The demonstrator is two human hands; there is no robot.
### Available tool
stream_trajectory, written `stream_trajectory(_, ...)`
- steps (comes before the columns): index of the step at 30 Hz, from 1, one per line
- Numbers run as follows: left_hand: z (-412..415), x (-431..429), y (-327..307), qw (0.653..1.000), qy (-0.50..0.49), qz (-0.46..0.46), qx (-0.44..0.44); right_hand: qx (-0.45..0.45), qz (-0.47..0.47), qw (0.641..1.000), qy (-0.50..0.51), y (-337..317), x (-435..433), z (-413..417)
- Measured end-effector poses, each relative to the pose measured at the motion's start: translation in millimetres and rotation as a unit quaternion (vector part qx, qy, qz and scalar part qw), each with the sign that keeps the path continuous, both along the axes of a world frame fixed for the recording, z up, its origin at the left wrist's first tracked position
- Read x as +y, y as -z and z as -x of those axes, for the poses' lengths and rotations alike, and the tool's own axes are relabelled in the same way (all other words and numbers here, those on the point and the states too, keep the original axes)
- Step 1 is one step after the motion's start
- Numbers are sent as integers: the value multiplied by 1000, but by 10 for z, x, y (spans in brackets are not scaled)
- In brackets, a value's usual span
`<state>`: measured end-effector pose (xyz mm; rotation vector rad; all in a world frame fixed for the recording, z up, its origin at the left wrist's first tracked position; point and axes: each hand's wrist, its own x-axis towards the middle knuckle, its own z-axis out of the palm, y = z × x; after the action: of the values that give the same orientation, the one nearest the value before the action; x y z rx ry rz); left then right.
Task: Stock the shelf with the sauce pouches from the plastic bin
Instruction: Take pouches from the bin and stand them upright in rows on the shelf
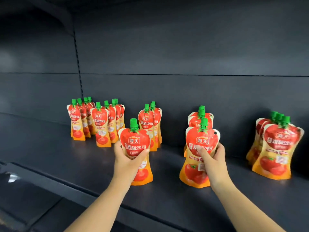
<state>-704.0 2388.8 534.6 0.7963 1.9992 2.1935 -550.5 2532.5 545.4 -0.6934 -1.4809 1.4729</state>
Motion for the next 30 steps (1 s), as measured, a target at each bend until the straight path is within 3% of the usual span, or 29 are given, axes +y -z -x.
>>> stream_trajectory(5, 24, 55, 240, 990, -14, 112, 81, -129, -103, 983, 75, 253, 9, 89)
stream_trajectory(8, 15, 6, 297, 950, -79, 271, 136, -233, -118, 959, 107, 367, -35, 69)
stream_trajectory(10, 10, -30, 325, 931, -78, 327, 145, -239, -120, 959, 90, 406, -49, 37)
stream_trajectory(16, 209, 144, 278, 929, -8, 347, 127, -219, -103, 967, 78, 391, 59, 117)
stream_trajectory(30, 813, 806, 271, 925, -32, 361, 118, -216, -108, 964, 113, 405, 450, 448)
